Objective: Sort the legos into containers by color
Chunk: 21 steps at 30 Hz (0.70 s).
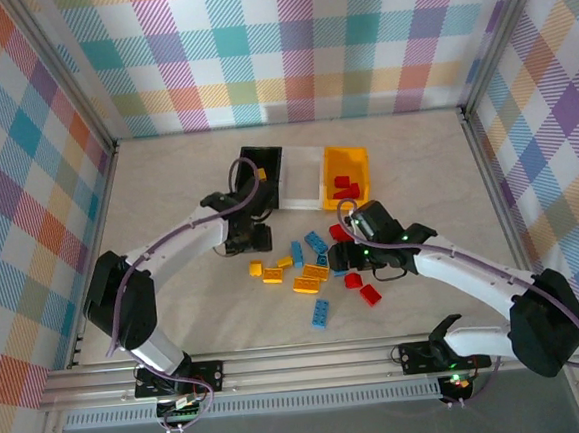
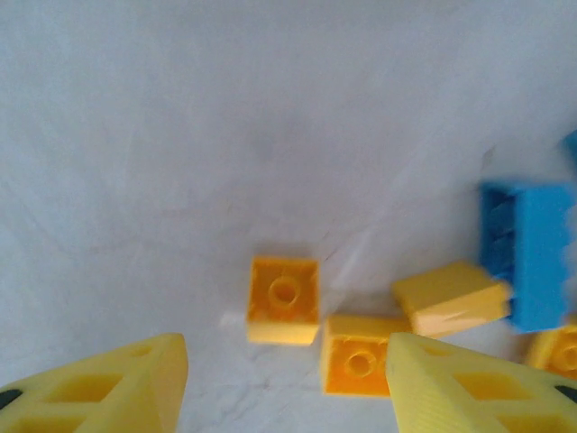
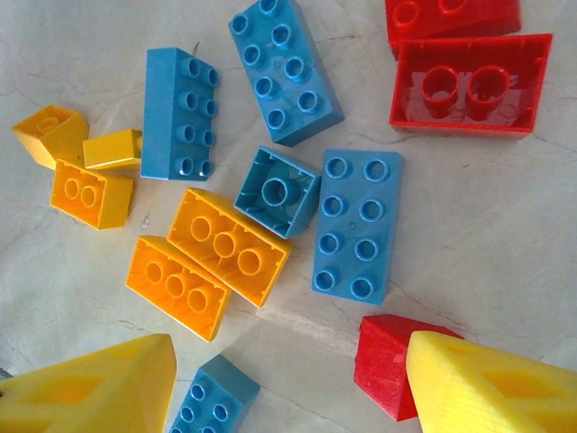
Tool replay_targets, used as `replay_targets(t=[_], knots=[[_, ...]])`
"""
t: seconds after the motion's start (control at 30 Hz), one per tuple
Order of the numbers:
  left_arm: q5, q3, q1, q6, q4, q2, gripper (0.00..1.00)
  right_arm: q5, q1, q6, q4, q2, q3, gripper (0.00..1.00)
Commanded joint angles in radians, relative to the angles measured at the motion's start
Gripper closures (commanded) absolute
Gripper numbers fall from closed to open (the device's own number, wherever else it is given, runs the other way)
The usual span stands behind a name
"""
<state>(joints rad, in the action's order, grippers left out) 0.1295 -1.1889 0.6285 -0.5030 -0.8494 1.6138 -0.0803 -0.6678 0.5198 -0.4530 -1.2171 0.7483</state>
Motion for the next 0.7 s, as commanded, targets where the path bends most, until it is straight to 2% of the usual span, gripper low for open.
replay_targets(t=[0.0, 0.43, 0.67], knots=[[-0.022, 0.082, -0.004, -0.05, 0.073, -0.011, 0.4, -0.004, -0.019, 0.022, 0.021, -0.01, 0.006, 0.31], [-0.083, 0.135, -0.004, -0.05, 0.195, 0.066, 0.41, 0.027, -0.051, 0.039, 0.006, -0.013, 0.008, 0.31], [-0.069, 0.144, -0.003, -0.048, 0.191, 0.093, 0.45, 0.034, -0.055, 0.039, 0.003, -0.021, 0.014, 0.31]])
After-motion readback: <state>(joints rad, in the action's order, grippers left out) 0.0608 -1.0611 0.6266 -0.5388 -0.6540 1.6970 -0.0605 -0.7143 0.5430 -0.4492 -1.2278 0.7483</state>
